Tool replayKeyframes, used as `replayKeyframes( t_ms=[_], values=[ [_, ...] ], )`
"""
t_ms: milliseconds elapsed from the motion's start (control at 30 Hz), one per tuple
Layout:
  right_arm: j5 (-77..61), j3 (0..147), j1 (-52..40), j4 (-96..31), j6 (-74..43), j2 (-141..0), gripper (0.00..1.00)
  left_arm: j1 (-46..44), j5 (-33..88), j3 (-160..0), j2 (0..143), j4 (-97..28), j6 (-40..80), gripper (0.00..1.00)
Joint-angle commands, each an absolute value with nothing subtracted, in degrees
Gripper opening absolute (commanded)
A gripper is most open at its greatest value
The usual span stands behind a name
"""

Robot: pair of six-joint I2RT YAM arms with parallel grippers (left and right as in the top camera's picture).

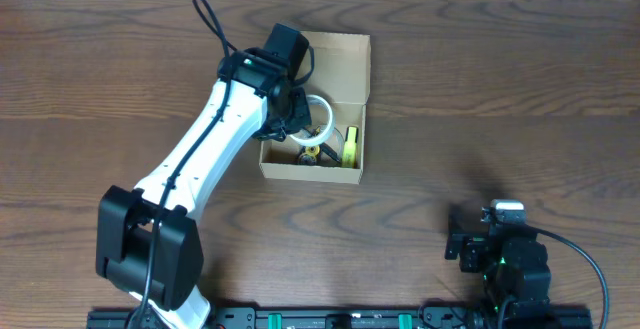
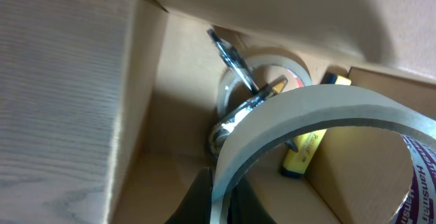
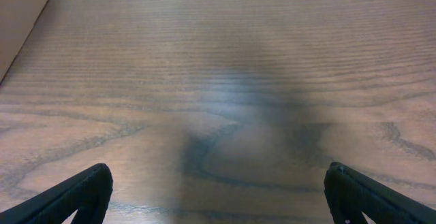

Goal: Pack container
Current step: 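Lift the tape roll into the box and release it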

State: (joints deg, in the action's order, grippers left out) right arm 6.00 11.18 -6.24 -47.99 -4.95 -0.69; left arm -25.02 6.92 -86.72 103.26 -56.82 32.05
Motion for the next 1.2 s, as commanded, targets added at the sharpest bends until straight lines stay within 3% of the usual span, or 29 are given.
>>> replayKeyframes(
  t_ms=[0, 567, 1167],
  values=[
    [6.2, 10.7, -5.9, -48.0, -4.2, -0.3, 0.99, -26.1, 7.5, -88.1, 104.8, -57.2, 30.7, 0.06],
    [6.2, 10.7, -5.9, -48.0, -4.2, -0.3, 0.99, -28.6, 4.2, -88.1, 108.7, -59.8, 25.3, 0.11],
    [6.2, 10.7, -5.9, -48.0, -4.2, -0.3, 0.99, -28.6, 2.4, -88.6, 108.6, -54.5, 25.3, 0.41]
  ],
)
